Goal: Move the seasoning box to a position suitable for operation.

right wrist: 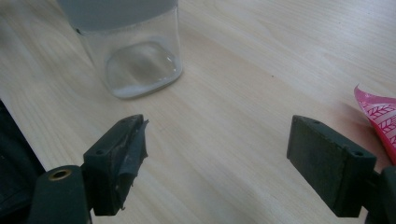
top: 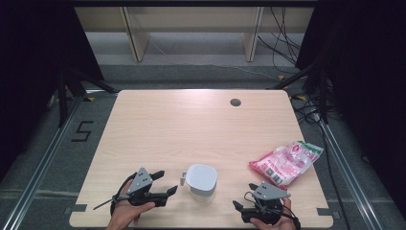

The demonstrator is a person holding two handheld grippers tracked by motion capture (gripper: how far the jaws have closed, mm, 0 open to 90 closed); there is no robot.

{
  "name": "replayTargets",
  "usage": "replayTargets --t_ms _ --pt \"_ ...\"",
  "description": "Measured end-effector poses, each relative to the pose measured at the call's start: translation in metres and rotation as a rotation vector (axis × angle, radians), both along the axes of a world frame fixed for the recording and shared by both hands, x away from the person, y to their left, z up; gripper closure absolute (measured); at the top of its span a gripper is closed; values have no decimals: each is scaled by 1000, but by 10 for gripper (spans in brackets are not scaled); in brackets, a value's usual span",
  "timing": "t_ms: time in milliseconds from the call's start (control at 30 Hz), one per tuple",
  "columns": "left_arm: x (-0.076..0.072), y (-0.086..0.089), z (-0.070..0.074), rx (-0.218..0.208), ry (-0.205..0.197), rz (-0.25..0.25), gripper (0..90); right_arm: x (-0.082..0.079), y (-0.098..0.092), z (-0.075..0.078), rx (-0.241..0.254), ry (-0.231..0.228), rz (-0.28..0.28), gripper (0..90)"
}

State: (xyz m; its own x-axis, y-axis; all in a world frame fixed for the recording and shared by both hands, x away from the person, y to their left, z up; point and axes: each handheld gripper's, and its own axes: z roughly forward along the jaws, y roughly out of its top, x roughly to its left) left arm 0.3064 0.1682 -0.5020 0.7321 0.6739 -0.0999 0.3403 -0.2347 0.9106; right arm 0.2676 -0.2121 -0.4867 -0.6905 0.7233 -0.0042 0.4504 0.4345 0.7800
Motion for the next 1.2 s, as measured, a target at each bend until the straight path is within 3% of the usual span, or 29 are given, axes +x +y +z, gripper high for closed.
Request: replayTargets --t_ms 167,233,333,500,667,833,867,1000,1167,1200 --pt "4 -5 3 -18 -19 -61 339 0 -1 0 -7 -3 0 205" --pt "9 -8 5 -4 -23 -101 365 1 -1 0 -2 -5 2 205" --pt "16 -10 7 -18 -22 -156 377 1 -1 0 1 -9 -2 205" --pt "22 -13 10 -22 -42 -205 406 1 -1 -1 -4 -9 4 205" --pt "28 -20 8 -19 -28 -234 452 1 -1 0 -2 -3 7 206" --pt "35 -25 3 -45 -3 -300 524 1 0 -1 -4 4 15 210" --pt "36 -25 3 -28 -2 -304 545 0 0 -1 -3 7 7 210" --pt "33 -21 3 -22 -8 -311 640 1 0 0 -1 -16 10 213" --pt "24 -15 3 -7 -20 -334 652 1 0 0 1 -11 10 213" --pt "23 -14 3 -21 -20 -342 648 1 0 0 -12 -21 17 213"
